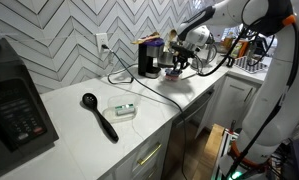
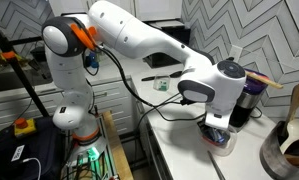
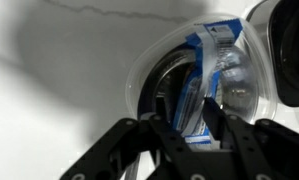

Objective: Remove the blue packet from the silver plate and put it on top of the coffee machine

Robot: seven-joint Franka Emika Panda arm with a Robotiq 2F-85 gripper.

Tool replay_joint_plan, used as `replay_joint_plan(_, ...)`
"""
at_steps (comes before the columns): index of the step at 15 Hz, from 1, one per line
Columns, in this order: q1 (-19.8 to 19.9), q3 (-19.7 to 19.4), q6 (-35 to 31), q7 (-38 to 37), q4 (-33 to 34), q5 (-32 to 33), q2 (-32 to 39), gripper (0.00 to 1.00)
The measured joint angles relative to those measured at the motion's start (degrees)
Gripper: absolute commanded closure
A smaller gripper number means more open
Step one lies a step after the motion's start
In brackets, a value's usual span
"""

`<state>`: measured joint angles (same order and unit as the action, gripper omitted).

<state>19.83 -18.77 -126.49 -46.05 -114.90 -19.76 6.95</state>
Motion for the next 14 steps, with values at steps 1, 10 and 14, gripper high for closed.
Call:
replay_joint_plan(1,-0.16,0.17,-0.01,0.00,0.21,0.00,0.28,0.54)
replay_joint_plan(10,-0.91,0.66,-0.47,0.00,1.24,-0.01,1.06,1.00)
replay_joint_plan(14,-0.93,0.68,-0.47,0.13,1.54,-0.01,1.01,1.00)
